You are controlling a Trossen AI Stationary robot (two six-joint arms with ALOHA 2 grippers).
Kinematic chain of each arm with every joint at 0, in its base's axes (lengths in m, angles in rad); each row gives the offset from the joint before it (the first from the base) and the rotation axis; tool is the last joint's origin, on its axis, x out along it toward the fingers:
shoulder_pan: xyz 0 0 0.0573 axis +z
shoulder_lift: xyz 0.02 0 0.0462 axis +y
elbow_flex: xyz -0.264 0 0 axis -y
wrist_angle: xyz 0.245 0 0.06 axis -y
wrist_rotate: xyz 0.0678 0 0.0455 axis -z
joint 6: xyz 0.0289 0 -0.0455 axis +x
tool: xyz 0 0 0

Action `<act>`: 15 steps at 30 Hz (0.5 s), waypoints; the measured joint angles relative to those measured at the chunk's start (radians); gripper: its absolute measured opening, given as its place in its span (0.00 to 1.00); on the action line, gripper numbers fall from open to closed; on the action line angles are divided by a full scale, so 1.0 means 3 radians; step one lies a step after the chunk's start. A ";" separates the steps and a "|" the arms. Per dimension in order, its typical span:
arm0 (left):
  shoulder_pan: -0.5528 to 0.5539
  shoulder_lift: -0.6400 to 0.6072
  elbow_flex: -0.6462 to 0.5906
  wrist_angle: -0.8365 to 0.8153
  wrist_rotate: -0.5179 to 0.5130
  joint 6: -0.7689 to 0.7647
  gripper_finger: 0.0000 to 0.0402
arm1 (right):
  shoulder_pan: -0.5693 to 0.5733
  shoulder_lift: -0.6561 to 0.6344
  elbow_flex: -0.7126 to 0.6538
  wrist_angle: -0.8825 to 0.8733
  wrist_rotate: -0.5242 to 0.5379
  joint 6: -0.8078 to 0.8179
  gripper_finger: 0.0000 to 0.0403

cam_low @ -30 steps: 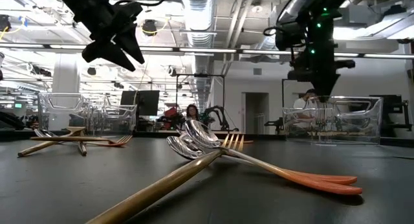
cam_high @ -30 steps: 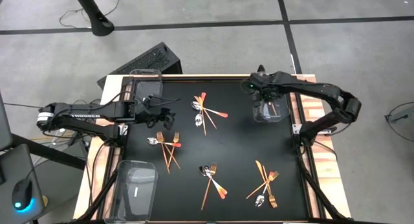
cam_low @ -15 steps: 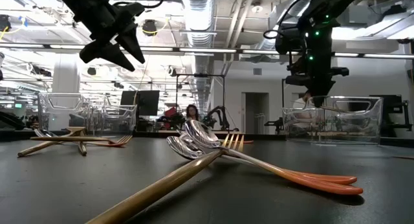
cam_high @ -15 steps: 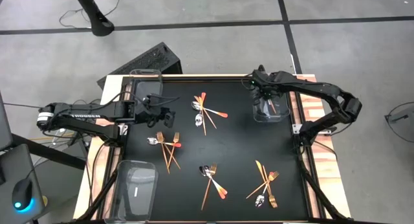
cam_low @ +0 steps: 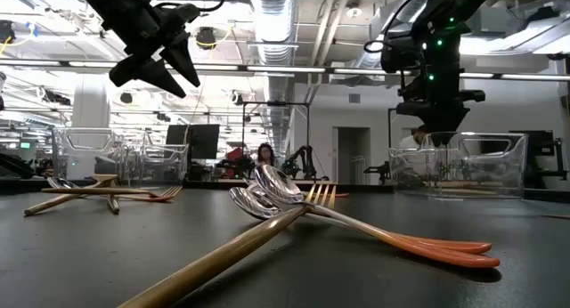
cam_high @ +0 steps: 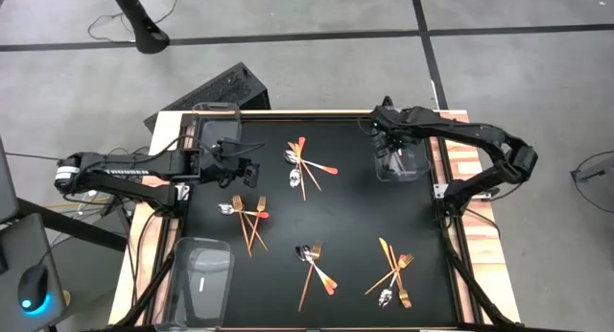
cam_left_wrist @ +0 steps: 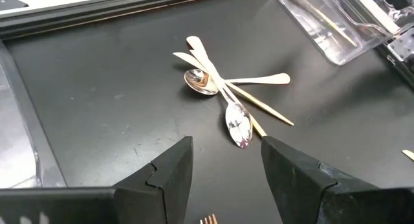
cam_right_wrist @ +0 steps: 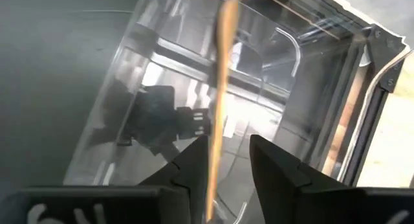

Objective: Sort silverware by color (type)
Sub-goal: Put the gold table knife into the top right transparent bin

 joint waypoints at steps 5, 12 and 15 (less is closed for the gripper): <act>0.0000 0.0000 0.0000 0.0009 0.0008 0.0041 0.43 | 0.0161 -0.0186 0.0001 -0.0010 -0.0004 0.0191 0.35; 0.0000 0.0000 0.0000 0.0010 0.0009 0.0076 0.43 | 0.0424 -0.0387 0.0231 0.0016 -0.0014 0.0366 0.35; 0.0000 0.0000 0.0000 0.0084 0.0040 0.0148 0.43 | 0.0555 -0.0374 0.0415 0.0029 -0.0024 0.0450 0.35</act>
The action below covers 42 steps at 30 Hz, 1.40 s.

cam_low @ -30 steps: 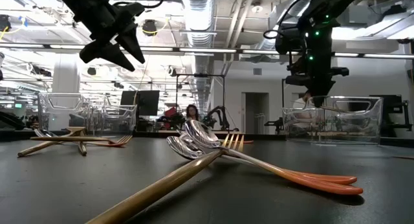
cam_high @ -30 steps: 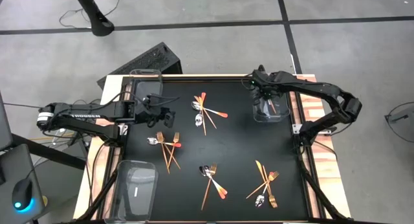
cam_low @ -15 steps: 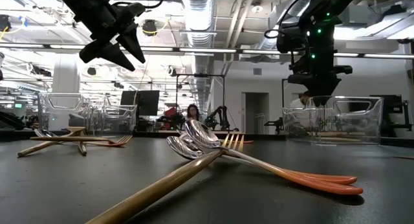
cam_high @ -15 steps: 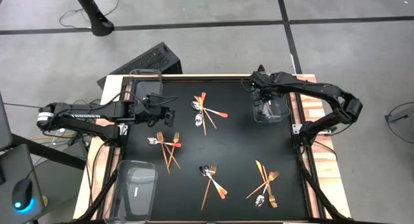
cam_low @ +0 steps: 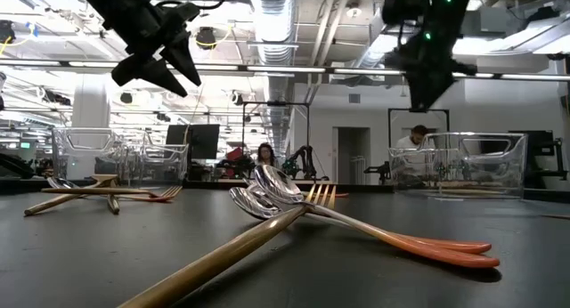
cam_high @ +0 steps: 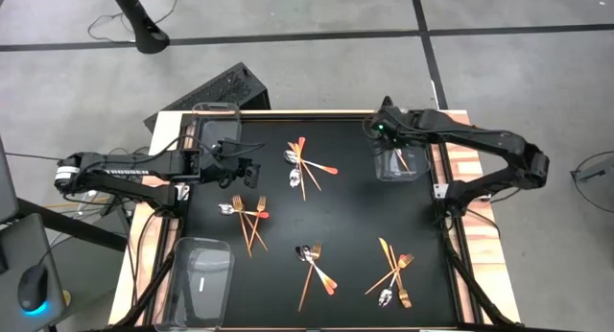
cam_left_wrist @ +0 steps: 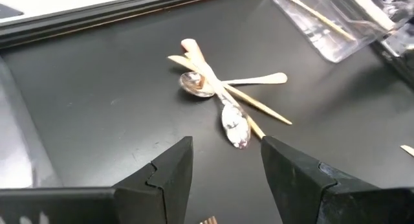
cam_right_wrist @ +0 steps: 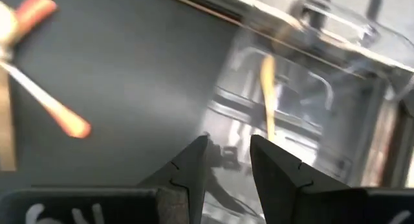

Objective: Sort silverware by color (type)
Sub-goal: Put the gold table knife into the top right transparent bin

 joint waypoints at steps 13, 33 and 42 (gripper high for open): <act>0.0000 0.0001 0.0001 0.0689 0.0277 0.0611 0.43 | 0.1011 0.0003 0.0181 0.0964 0.0240 0.0451 0.32; -0.0006 0.0028 0.0001 0.0589 0.0248 0.0877 0.43 | 0.1401 0.0225 0.0188 0.2582 0.0327 -0.0430 0.29; -0.0069 0.0027 0.0003 0.0371 0.0277 0.0768 0.43 | 0.0974 0.1282 0.0489 0.2147 -0.0257 0.0272 0.29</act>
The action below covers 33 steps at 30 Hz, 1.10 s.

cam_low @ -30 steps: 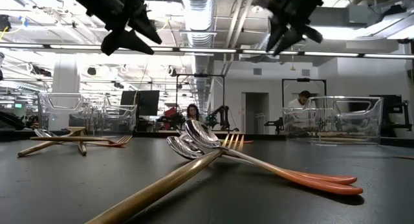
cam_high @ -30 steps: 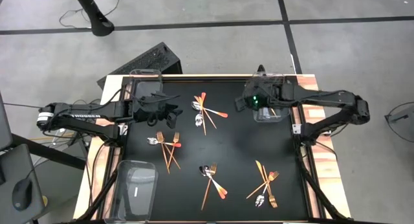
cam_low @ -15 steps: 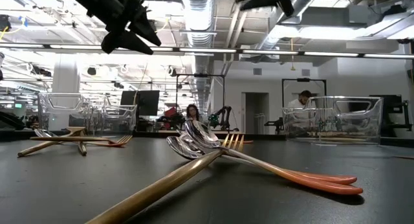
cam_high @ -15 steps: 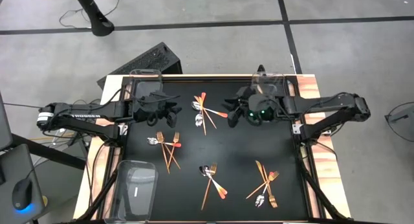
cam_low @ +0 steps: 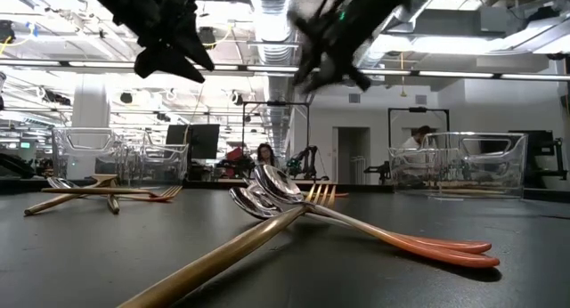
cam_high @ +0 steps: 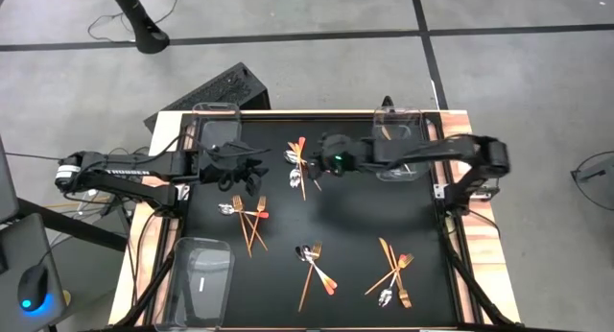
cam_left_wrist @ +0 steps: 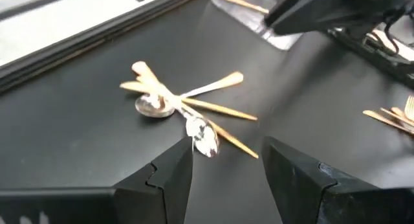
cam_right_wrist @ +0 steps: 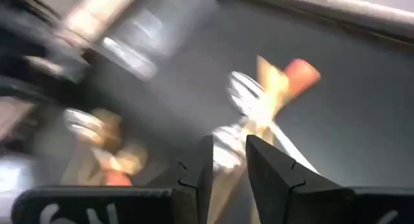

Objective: Sort silverware by color (type)
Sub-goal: Put the gold table knife into the top right transparent bin

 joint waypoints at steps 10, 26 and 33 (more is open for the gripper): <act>0.0009 0.0000 0.0000 -0.0221 0.0042 0.0042 0.43 | -0.0247 0.1064 0.0852 -0.0701 -0.0562 -0.0272 0.29; -0.0027 0.0001 0.0000 -0.0531 0.0022 -0.0171 0.43 | -0.0361 0.1615 0.1288 -0.1072 -0.0666 -0.0404 0.29; -0.0027 0.0001 0.0000 -0.0532 -0.0112 -0.0184 0.43 | -0.0467 0.1616 0.1279 -0.1074 -0.0671 -0.0480 0.29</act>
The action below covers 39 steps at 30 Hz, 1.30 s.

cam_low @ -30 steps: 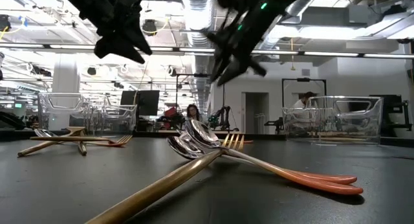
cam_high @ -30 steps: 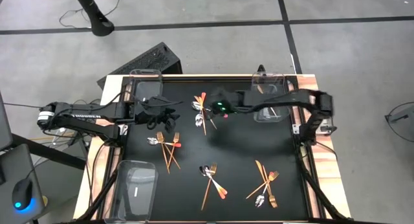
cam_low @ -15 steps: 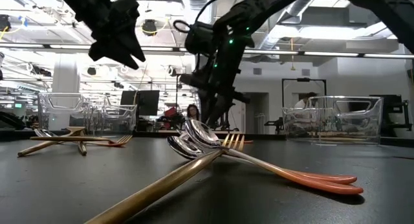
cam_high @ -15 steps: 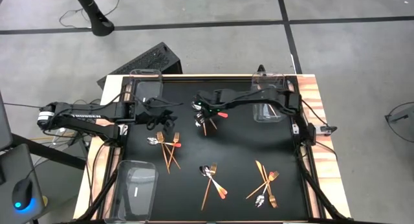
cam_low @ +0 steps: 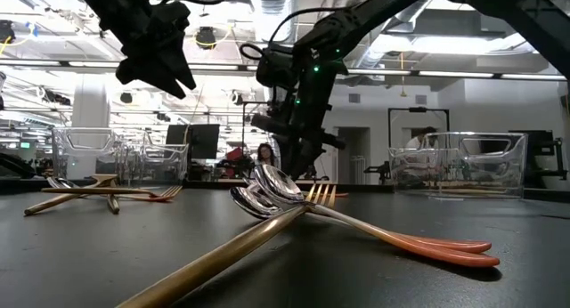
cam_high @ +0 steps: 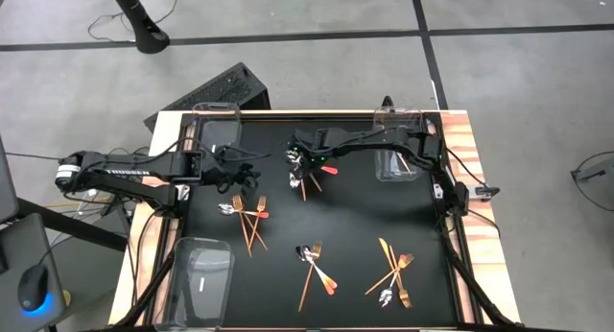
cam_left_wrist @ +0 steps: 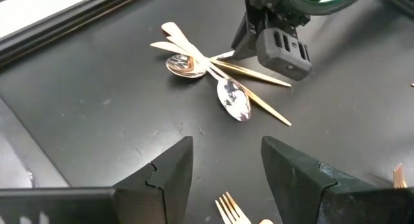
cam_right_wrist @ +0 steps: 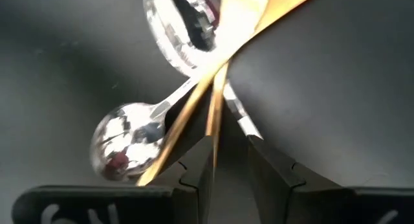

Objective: Sort silverware by color (type)
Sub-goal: Put the gold table knife into the top right transparent bin

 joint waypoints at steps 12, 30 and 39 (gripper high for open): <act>0.0000 0.0000 0.0000 0.0004 -0.0012 0.0088 0.43 | 0.0029 0.0082 0.0005 0.0145 -0.0021 -0.0071 0.29; 0.0037 0.0011 -0.0003 0.0002 -0.0113 0.0250 0.43 | 0.0063 0.0218 0.0026 -0.0159 -0.0337 0.0089 0.14; 0.0033 0.0042 -0.0003 0.0010 -0.0128 0.0044 0.43 | 0.0110 -0.0345 0.0015 -0.0552 -0.0440 0.0268 0.07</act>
